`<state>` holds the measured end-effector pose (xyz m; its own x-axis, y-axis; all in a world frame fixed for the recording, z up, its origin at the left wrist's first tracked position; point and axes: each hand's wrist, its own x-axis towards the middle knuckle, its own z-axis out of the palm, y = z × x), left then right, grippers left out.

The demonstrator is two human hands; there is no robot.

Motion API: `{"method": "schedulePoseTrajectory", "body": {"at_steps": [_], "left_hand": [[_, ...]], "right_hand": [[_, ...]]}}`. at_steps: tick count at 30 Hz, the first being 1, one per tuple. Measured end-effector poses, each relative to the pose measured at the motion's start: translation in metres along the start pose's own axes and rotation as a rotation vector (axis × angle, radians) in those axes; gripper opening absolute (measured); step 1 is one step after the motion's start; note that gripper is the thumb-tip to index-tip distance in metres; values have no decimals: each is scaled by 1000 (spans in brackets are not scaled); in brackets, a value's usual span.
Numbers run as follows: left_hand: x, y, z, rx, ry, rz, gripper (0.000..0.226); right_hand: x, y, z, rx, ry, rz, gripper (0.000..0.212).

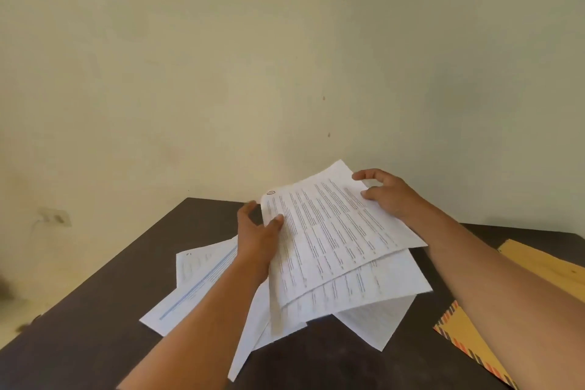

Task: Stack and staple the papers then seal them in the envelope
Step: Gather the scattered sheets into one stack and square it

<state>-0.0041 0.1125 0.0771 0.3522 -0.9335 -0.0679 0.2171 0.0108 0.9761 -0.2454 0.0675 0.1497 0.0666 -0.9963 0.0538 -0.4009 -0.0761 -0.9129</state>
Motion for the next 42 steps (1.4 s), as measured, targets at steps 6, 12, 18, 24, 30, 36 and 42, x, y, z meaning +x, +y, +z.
{"method": "schedulePoseTrajectory", "body": {"at_steps": [6,12,18,24,30,36,42], "left_hand": [[9,-8,-25,295,-22,168,18],[19,3,-58,287,-43,106,22],[35,35,-125,347,123,177,26],[38,29,-222,353,348,148,28],[28,18,-273,315,446,58,29],[33,-1,-261,274,315,-41,24],[56,-12,-248,172,299,-81,23]], "right_hand": [[5,24,40,123,-151,84,18],[18,21,68,167,-228,36,27],[27,0,117,85,-192,24,22],[16,33,172,-474,-362,-66,22],[8,45,232,-643,-547,-135,45],[23,49,253,-836,-541,-143,39],[48,48,241,-990,-430,-136,29]]}}
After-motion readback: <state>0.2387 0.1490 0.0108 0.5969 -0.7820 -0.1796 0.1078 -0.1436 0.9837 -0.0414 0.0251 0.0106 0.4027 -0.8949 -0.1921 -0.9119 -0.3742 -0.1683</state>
